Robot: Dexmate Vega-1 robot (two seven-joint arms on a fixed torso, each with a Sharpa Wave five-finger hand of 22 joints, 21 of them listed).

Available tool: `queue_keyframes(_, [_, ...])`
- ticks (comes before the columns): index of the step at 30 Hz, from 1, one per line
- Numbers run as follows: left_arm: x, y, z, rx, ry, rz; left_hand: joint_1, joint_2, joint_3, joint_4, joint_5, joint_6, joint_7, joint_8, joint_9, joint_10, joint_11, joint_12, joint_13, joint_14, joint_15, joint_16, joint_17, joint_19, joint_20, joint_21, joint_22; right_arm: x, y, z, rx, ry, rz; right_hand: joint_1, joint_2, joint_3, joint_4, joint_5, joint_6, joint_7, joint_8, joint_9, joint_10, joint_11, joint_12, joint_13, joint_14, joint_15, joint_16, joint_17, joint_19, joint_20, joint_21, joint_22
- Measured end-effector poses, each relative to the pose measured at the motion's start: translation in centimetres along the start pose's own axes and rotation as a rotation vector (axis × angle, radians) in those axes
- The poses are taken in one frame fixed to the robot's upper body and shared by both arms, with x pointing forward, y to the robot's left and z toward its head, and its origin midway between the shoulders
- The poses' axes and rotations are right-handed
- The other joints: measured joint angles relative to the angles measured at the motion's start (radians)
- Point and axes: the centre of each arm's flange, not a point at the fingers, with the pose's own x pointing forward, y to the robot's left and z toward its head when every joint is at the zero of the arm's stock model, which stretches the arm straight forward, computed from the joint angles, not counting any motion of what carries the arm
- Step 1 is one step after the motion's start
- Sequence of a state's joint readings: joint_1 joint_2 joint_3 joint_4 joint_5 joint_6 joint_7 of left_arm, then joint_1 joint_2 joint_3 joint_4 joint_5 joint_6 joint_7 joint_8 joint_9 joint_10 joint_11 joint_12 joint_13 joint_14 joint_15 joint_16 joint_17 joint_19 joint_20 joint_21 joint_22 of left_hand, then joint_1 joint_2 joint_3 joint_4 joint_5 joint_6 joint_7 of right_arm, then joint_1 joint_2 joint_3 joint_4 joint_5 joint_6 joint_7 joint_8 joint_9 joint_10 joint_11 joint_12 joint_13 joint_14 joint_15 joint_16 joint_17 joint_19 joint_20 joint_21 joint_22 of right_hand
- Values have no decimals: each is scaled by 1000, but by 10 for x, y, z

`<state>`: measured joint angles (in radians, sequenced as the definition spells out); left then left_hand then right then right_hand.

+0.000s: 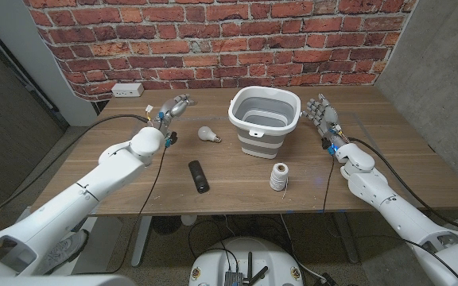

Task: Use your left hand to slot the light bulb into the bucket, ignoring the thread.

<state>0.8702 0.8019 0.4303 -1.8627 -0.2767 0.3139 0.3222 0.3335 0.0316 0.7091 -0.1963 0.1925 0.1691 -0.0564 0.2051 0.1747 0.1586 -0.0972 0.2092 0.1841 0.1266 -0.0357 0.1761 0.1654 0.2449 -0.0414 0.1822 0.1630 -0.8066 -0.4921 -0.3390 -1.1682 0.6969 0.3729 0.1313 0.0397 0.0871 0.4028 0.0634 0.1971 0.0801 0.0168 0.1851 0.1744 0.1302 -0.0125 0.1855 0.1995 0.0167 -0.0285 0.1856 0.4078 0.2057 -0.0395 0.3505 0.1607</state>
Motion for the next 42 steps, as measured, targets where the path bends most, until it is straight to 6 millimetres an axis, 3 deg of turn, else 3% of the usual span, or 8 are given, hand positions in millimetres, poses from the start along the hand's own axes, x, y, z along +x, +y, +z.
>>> queue_keyframes(12, [5, 12, 12, 179, -27, -102, 36, -14, 0, 0, 4, -1, -11, 0, 0, -7, -14, -6, 0, -22, 1, 0, 0, -11, 0, 0, 0, -3, -3, -2, 8, 1, -17, 0, 0, 0, 0, 0, 0, 0, 0, 0, 0, 0, 0, -4, 0, 0, 7, -5, 0, 0, -8, 0])
queue_keyframes(21, [8, 21, 22, 326, -37, -180, 68, -26, 0, 0, 4, -13, -40, 0, 5, -14, -21, -10, 0, -36, 0, 0, 0, -27, 6, 0, 0, -5, -4, -3, 15, 0, -29, -5, -5, 1, 8, 0, 2, 2, 0, 0, 0, 0, 0, -4, 0, 0, 7, -8, 7, 0, -16, 0])
queue_keyframes(32, [14, 25, 36, 549, -51, -302, 150, -99, -1, 1, 4, -12, -95, 8, 5, -29, -50, -17, 0, -105, 2, -9, 0, -66, 3, -5, 0, -6, -4, -6, 22, 2, -45, -5, -5, 1, 8, 0, 4, -1, 0, 0, 0, 0, 0, -4, 0, 0, 7, -11, 10, 4, -23, 0])
queue_keyframes(36, [16, 27, 42, 615, -62, -337, 189, -137, -15, 4, 4, -23, -110, 8, 9, -58, -45, -21, 5, -151, 3, -12, 5, -97, 4, -9, 2, -6, -4, -6, 25, 2, -50, -5, -5, 1, 8, 0, 6, -2, 0, 0, 0, 0, 0, -4, 0, 0, 11, -14, 12, 5, -23, 0])
queue_keyframes(42, [20, 31, 49, 734, -72, -401, 225, -162, -28, 9, -4, -58, -129, 8, 9, -101, -54, -25, 5, -191, 2, -12, 5, -125, 4, -8, 3, -6, -2, -8, 32, 2, -59, -5, -5, 1, 8, 0, 6, -2, 0, 0, 0, 0, 0, -4, 0, 0, 11, -14, 16, 9, -23, 0])
